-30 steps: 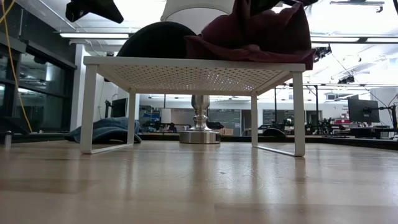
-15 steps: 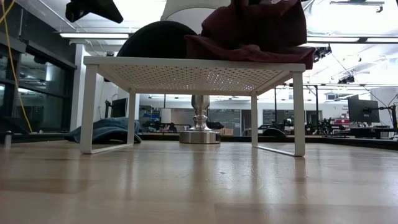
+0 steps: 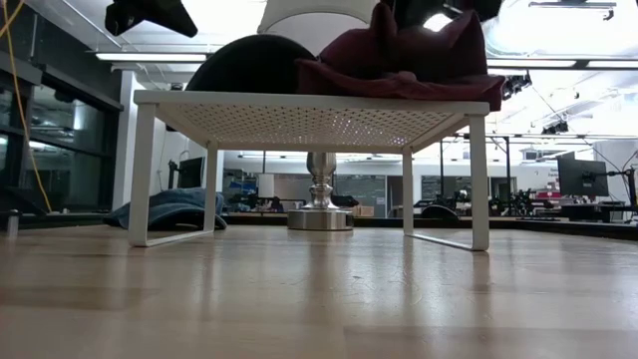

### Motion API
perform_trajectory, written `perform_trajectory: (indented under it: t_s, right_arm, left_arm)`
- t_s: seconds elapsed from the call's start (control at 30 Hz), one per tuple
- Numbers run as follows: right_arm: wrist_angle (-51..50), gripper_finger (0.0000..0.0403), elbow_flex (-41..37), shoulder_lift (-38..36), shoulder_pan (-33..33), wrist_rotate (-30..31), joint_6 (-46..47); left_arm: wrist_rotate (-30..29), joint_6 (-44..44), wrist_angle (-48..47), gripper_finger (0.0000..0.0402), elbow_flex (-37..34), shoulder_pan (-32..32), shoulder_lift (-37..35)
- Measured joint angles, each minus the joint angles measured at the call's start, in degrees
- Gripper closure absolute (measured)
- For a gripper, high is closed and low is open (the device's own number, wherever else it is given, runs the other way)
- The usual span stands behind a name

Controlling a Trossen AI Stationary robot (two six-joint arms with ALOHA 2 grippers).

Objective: Pick & Place hat
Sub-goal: Stack the red cap on top of the other red cap on the shelf, then stack the blue cap on top of the other blue cap on the shelf

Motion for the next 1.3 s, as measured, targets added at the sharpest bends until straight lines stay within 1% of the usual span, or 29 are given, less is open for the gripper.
perform_trajectory:
  t_s: [0.17, 0.3, 0.53, 0.77, 0.93, 1.03, 1.13, 1.2, 1.3]
  right_arm:
    - [1.6, 0.0401, -1.2, 0.0, 0.0, -0.5, -0.3]
    - [1.5, 0.0388, -1.2, 0.0, 0.0, -1.2, -0.4]
    - [1.5, 0.0333, -1.1, -1.5, 0.0, -3.5, -2.7]
    - [3.1, 0.0272, -1.1, -5.1, 0.1, -3.1, -4.7]
    - [7.9, 0.0251, -1.1, -7.6, 0.1, -3.4, -10.2]
    - [13.0, 0.0252, -1.1, -8.2, 0.1, -5.1, -16.5]
    - [18.7, 0.0268, -1.1, -8.3, 0.1, -7.4, -25.0]
    - [22.5, 0.0290, -1.1, -7.6, 0.3, -8.1, -30.2]
    - [26.7, 0.0336, -1.1, -6.7, 0.9, -8.0, -36.2]
  left_arm:
    - [0.0, 0.0, 0.0, 0.0402, 0.0, 0.0, 0.0]
    - [0.0, 0.0, 0.0, 0.0402, 0.0, 0.0, 0.0]
    - [0.0, 0.0, 0.0, 0.0401, 0.0, 0.0, 0.0]
    - [0.1, 0.0, 0.0, 0.0402, 0.0, 0.0, 0.0]
    - [0.2, 0.0, 0.0, 0.0401, 0.0, 0.0, 0.0]
    - [0.3, 0.0, 0.0, 0.0402, 0.0, 0.0, 0.0]
    - [0.3, 0.0, 0.0, 0.0402, 0.0, 0.0, 0.0]
    - [0.3, 0.0, 0.0, 0.0402, 0.0, 0.0, 0.0]
    - [0.3, 0.0, 0.0, 0.0402, 0.0, 0.0, 0.0]
